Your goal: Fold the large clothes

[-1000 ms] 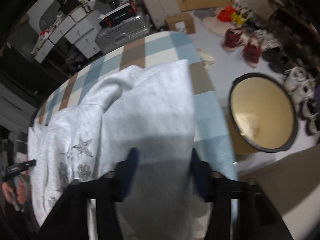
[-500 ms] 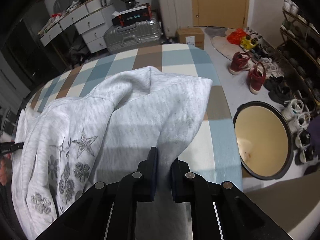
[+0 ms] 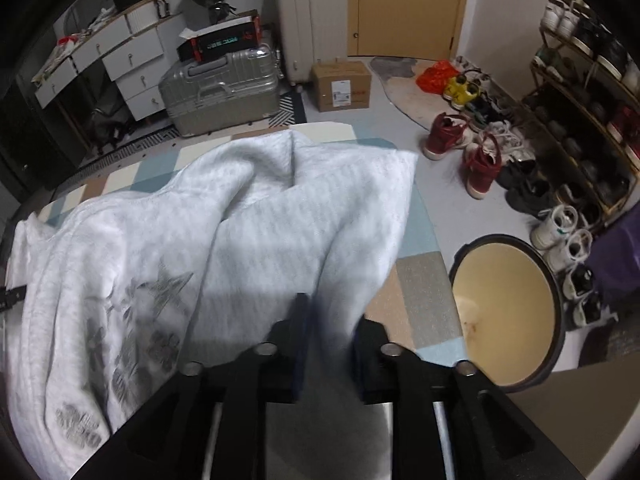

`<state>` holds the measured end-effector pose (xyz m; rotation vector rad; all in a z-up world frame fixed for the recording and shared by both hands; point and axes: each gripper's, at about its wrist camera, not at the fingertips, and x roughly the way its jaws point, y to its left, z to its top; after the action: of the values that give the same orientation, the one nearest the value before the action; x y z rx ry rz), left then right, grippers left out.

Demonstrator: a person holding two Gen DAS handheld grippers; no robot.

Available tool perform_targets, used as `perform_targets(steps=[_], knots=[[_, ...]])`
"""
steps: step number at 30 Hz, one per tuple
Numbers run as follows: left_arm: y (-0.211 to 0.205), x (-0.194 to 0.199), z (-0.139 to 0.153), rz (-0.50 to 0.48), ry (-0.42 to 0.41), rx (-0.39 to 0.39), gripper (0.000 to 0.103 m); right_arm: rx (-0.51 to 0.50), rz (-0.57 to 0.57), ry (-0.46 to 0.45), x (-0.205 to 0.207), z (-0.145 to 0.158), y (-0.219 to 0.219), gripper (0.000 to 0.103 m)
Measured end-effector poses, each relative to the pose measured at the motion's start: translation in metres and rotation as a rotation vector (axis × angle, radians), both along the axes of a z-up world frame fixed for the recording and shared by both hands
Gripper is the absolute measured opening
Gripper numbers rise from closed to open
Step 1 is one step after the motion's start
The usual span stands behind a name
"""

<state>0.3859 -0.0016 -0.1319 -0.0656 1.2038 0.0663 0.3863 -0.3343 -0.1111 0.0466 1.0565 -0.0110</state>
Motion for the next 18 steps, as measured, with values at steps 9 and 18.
perform_targets(steps=[9,18], knots=[[-0.017,-0.140,0.028,-0.057,-0.041,-0.049,0.039,0.030,0.172,-0.035,-0.163,0.023,0.027,0.060],[-0.089,-0.275,0.040,-0.230,-0.070,-0.052,0.056,0.113,0.240,0.134,-0.309,-0.011,0.028,0.061]])
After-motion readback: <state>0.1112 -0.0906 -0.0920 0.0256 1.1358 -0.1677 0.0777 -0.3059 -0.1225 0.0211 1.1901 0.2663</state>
